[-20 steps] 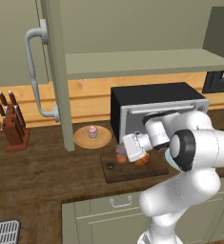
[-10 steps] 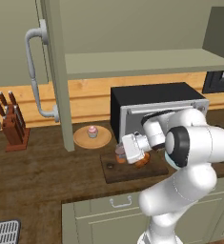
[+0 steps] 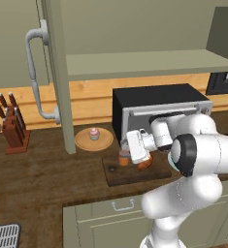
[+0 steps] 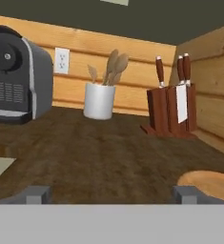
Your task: From the different types of pastries on the counter, select a croissant and place it on the cutting board. Then retrieve a jar of jam from the cabinet and place it alongside the croissant on the cutting board.
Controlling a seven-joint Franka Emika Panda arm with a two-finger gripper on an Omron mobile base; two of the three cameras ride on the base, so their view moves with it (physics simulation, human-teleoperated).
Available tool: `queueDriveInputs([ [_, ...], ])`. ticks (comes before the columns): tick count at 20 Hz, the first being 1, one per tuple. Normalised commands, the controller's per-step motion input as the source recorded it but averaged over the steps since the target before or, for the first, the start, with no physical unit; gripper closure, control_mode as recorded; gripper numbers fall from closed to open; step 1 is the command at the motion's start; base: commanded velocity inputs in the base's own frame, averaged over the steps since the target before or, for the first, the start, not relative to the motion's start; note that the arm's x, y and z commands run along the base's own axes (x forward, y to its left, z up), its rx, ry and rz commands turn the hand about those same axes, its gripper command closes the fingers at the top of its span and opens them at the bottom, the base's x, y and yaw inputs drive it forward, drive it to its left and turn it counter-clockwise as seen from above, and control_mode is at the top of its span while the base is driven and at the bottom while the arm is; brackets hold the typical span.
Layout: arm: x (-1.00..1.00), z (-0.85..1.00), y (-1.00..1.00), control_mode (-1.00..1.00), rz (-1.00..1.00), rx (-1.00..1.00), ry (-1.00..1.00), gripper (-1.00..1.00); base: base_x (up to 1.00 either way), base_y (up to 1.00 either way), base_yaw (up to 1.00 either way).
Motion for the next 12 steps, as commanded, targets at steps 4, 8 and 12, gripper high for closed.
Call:
queueDriveInputs([
  [4,-0.31,0.44,-0.24,-1.00,0.00,0.09,-0.27,-1.00,0.00,0.00,0.00],
  [8,-0.80,0.15,-0.42,-1.00,0.00,0.09,-0.27,-1.00,0.00,0.00,0.00],
  [12,-1.00,0.00,-0.65,-1.00,0.00,0.05,-0.21,-1.00,0.00,0.00,0.00],
])
